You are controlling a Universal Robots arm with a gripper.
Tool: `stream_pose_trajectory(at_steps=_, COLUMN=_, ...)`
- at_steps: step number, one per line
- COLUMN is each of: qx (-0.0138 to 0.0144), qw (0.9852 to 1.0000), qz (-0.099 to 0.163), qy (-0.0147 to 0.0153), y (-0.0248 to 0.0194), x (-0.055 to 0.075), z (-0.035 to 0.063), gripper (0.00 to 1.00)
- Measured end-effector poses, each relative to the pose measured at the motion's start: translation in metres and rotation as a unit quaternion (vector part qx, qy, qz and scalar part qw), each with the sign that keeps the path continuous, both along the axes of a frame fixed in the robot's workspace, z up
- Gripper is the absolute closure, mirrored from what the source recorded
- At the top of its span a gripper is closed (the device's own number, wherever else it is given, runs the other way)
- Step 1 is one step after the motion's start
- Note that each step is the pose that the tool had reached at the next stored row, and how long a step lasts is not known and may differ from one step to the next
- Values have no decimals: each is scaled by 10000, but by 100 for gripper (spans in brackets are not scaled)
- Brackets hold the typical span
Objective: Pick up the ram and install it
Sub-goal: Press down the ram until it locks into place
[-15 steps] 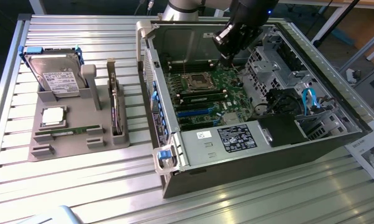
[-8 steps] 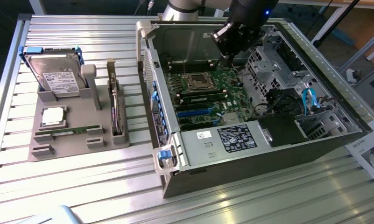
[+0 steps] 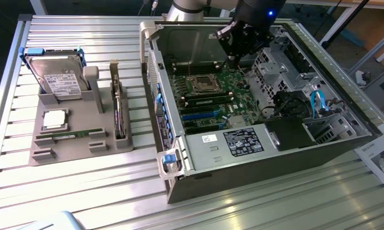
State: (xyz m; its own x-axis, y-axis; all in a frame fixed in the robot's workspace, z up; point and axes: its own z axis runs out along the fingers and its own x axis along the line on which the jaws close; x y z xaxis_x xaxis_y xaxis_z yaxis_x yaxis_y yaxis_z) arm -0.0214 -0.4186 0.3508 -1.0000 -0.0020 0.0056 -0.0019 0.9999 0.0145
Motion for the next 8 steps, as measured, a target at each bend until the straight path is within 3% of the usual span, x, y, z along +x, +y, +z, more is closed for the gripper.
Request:
stream_pose_trajectory(at_steps=2, qx=0, qw=9999, qz=-173, qy=0, y=0, x=0, z=-1, gripper=90)
stream_pose_trajectory(at_steps=8, qx=-1, qw=9998, qz=-178, qy=-1, y=0, x=0, z=-1, gripper=90)
